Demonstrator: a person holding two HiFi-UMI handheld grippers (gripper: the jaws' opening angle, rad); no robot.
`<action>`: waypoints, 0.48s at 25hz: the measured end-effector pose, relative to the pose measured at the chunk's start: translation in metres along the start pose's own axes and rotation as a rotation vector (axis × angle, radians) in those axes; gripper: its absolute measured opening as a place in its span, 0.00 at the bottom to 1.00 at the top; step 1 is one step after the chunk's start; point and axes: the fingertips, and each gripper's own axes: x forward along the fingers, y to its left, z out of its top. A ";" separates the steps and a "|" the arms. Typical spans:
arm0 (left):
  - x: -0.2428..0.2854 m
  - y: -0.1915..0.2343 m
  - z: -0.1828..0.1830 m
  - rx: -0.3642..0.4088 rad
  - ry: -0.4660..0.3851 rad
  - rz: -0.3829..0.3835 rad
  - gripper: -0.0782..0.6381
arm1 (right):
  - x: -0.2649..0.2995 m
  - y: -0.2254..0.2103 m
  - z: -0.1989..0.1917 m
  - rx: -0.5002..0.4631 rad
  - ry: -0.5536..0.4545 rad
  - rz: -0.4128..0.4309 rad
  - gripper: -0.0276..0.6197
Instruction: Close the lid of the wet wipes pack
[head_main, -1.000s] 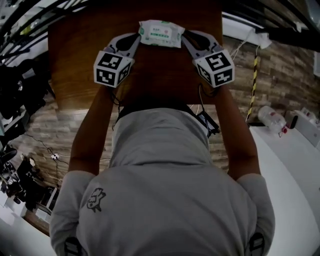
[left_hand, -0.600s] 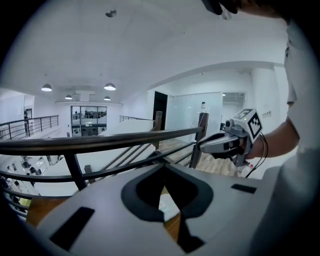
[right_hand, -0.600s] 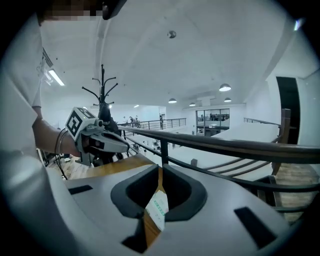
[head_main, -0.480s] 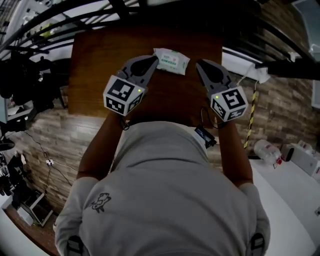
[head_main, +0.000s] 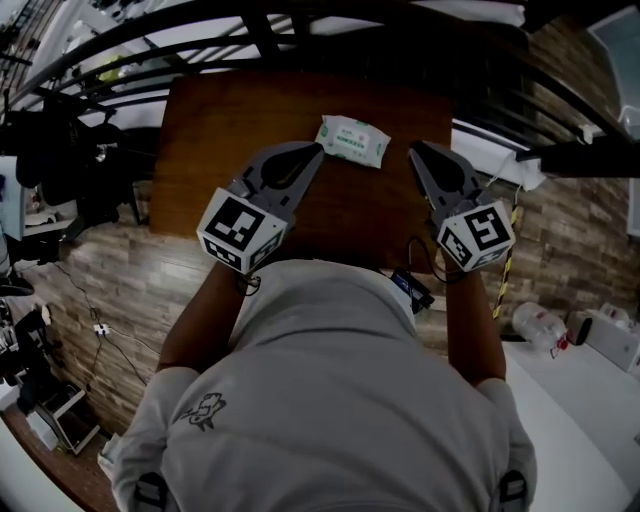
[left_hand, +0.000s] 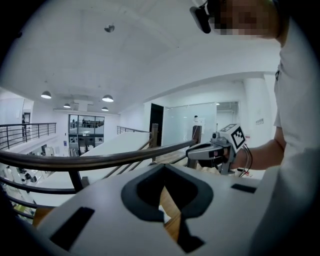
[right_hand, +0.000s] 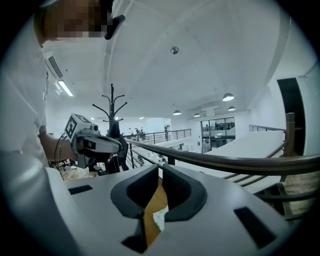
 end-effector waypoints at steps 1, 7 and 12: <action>-0.004 -0.002 0.005 0.009 -0.015 -0.005 0.13 | -0.001 0.003 0.004 -0.008 -0.011 -0.006 0.12; -0.050 -0.005 0.014 0.029 -0.060 -0.061 0.13 | -0.004 0.046 0.018 0.034 -0.056 -0.034 0.12; -0.111 0.002 0.019 0.048 -0.093 -0.083 0.13 | -0.006 0.098 0.040 0.038 -0.094 -0.071 0.12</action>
